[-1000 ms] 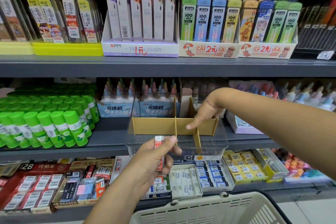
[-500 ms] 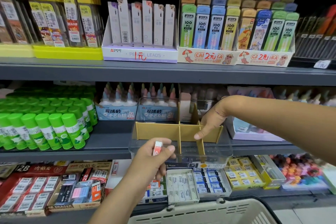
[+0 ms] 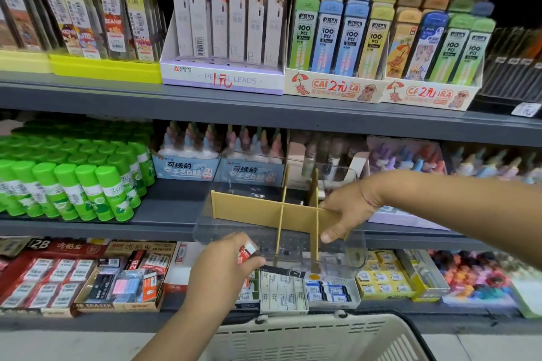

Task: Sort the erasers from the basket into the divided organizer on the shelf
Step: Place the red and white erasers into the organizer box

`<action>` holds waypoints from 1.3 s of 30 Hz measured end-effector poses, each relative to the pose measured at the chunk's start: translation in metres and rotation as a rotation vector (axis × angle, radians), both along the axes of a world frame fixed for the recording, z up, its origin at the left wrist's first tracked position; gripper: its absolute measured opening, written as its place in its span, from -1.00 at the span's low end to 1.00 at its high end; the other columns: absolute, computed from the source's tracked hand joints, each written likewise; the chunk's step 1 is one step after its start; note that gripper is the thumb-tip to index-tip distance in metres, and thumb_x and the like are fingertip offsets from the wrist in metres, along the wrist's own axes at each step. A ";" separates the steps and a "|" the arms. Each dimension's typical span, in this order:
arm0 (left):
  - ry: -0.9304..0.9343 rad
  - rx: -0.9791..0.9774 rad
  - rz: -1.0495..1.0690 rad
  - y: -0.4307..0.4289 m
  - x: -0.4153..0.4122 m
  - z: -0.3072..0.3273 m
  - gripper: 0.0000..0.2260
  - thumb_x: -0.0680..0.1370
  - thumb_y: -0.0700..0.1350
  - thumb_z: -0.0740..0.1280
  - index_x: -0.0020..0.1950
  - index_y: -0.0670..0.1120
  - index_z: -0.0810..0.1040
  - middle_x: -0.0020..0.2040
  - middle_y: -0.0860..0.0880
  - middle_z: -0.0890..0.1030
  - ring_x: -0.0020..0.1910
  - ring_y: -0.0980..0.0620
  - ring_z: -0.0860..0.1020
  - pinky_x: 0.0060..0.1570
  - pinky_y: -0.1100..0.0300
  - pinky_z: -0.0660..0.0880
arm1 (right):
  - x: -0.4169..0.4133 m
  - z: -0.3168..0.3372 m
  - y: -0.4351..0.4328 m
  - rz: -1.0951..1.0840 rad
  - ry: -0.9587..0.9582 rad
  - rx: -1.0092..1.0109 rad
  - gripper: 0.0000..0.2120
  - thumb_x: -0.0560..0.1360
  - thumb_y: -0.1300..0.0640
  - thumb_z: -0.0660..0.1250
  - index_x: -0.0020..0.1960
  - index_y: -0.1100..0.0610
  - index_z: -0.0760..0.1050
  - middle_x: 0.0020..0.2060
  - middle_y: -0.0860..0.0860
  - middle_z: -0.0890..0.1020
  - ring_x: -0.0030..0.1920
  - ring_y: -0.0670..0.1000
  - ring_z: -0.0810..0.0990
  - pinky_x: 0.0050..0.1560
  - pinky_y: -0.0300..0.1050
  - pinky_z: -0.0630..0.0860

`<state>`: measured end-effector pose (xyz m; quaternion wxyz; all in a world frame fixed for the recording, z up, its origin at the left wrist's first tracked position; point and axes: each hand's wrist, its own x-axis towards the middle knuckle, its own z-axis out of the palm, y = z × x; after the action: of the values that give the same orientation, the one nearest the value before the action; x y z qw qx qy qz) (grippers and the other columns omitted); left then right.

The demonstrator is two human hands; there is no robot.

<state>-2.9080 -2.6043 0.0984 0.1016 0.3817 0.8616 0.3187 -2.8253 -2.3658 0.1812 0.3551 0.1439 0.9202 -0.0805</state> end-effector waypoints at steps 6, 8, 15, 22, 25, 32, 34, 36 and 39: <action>0.086 -0.037 0.023 -0.016 -0.001 -0.005 -0.80 0.45 0.14 0.40 -0.17 0.12 0.41 -0.27 0.20 0.43 -0.35 0.24 0.39 -0.38 0.40 0.23 | -0.003 -0.001 -0.011 0.063 -0.061 -0.034 -0.64 0.46 -0.25 0.30 0.11 -0.04 0.43 -0.16 -0.18 0.50 -0.06 -0.08 0.49 0.00 -0.23 0.38; 0.093 -0.039 0.025 -0.019 -0.002 -0.005 -0.82 0.44 0.14 0.41 -0.15 0.13 0.44 -0.20 0.23 0.43 -0.34 0.25 0.38 -0.36 0.42 0.23 | -0.004 0.001 -0.015 0.060 -0.077 -0.040 -0.58 0.47 -0.25 0.29 0.16 0.02 0.47 -0.09 -0.12 0.52 -0.01 -0.05 0.50 0.00 -0.23 0.40; 0.107 -0.051 0.039 -0.022 -0.006 -0.007 -0.81 0.43 0.14 0.41 -0.10 0.07 0.53 -0.23 0.22 0.42 -0.39 0.33 0.33 -0.43 0.43 0.21 | -0.009 0.005 -0.021 0.083 -0.094 0.075 -0.43 0.50 -0.26 0.22 0.29 0.15 0.42 0.08 0.01 0.49 -0.04 -0.03 0.45 -0.54 -0.45 0.39; 0.089 -0.028 0.040 -0.024 -0.010 -0.012 -0.83 0.40 0.13 0.44 -0.17 0.10 0.51 -0.12 0.18 0.57 -0.31 0.20 0.46 -0.36 0.35 0.32 | -0.011 -0.002 -0.021 0.126 -0.079 0.100 -0.39 0.43 -0.37 0.22 0.17 0.13 0.48 -0.17 -0.09 0.49 -0.15 -0.06 0.47 -0.28 -0.26 0.35; 0.090 -0.023 0.032 -0.024 -0.011 -0.011 -0.83 0.41 0.12 0.44 -0.19 0.11 0.49 -0.11 0.16 0.60 -0.25 0.18 0.50 -0.32 0.32 0.38 | -0.011 -0.005 -0.019 0.113 -0.078 0.039 -0.50 0.43 -0.35 0.23 0.09 0.04 0.49 -0.16 -0.12 0.52 -0.16 -0.10 0.48 -0.24 -0.27 0.36; 0.111 -0.038 0.029 -0.024 -0.012 -0.011 -0.82 0.43 0.12 0.42 -0.20 0.10 0.45 -0.09 0.13 0.62 -0.21 0.15 0.51 -0.33 0.36 0.32 | -0.010 -0.007 -0.019 0.119 -0.093 0.003 -0.46 0.45 -0.29 0.27 0.22 0.09 0.46 0.14 0.01 0.50 0.04 -0.02 0.49 -0.01 -0.21 0.41; 0.112 -0.041 0.026 -0.024 -0.011 -0.011 -0.82 0.43 0.13 0.41 -0.19 0.11 0.45 -0.08 0.13 0.62 -0.22 0.16 0.50 -0.35 0.43 0.28 | -0.011 -0.004 -0.020 0.118 -0.105 0.028 -0.45 0.46 -0.28 0.27 0.24 0.12 0.45 0.05 -0.02 0.51 -0.05 -0.05 0.49 -0.18 -0.31 0.43; 0.120 -0.037 0.026 -0.023 -0.011 -0.011 -0.82 0.43 0.14 0.41 -0.19 0.11 0.46 -0.07 0.13 0.63 -0.23 0.17 0.50 -0.37 0.44 0.26 | -0.014 -0.003 -0.020 0.134 -0.111 0.074 -0.40 0.45 -0.29 0.28 0.27 0.15 0.45 0.00 -0.05 0.52 -0.07 -0.06 0.49 -0.21 -0.32 0.44; 0.127 -0.017 0.031 -0.024 -0.012 -0.012 -0.80 0.41 0.15 0.41 -0.20 0.10 0.45 -0.07 0.12 0.65 -0.22 0.14 0.54 -0.37 0.41 0.29 | -0.014 0.001 -0.018 0.148 -0.109 0.107 -0.42 0.46 -0.26 0.29 0.28 0.15 0.43 0.02 -0.03 0.49 -0.02 -0.04 0.46 -0.36 -0.38 0.45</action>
<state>-2.9195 -2.6280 0.0861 0.0451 0.3870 0.8747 0.2882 -2.8395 -2.3840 0.1826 0.4016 0.0986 0.9105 0.0029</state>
